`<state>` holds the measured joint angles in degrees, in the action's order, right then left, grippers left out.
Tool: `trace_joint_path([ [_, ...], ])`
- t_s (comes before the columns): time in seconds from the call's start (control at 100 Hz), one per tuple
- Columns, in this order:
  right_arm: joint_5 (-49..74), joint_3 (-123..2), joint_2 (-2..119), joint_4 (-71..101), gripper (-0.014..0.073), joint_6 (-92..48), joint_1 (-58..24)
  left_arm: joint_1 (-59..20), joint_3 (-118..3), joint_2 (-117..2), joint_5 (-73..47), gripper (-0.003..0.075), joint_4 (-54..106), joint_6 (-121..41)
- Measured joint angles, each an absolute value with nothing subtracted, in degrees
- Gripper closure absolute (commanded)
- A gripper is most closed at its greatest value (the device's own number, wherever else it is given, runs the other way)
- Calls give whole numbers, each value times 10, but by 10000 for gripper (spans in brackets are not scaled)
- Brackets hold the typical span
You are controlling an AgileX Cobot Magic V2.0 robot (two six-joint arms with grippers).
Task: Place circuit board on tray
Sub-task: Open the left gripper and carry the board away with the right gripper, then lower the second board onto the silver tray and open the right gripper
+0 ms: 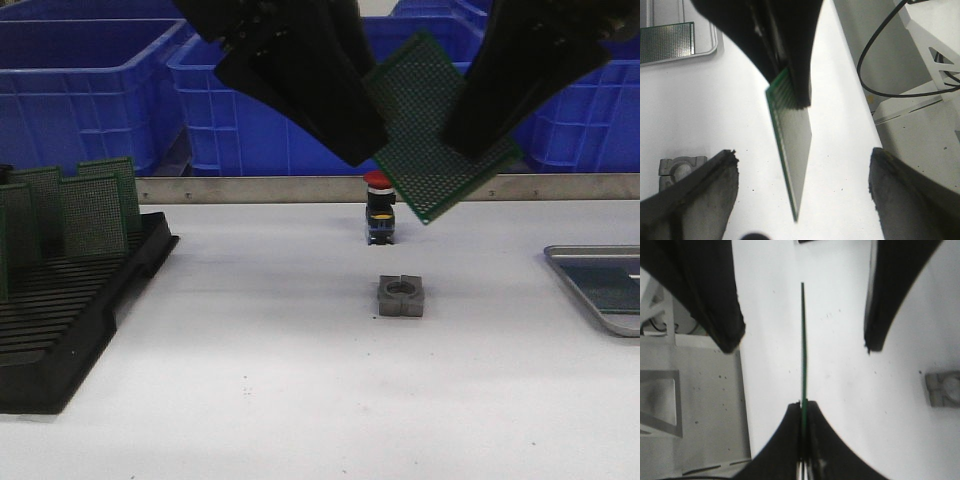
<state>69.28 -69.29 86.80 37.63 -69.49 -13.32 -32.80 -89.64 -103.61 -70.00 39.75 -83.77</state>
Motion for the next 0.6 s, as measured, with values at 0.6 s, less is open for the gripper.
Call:
trace_joint_path([
  [0.6, 698, -693, 869, 367, 662, -664, 155, -328, -896, -1036, -700, 204, 397, -838],
])
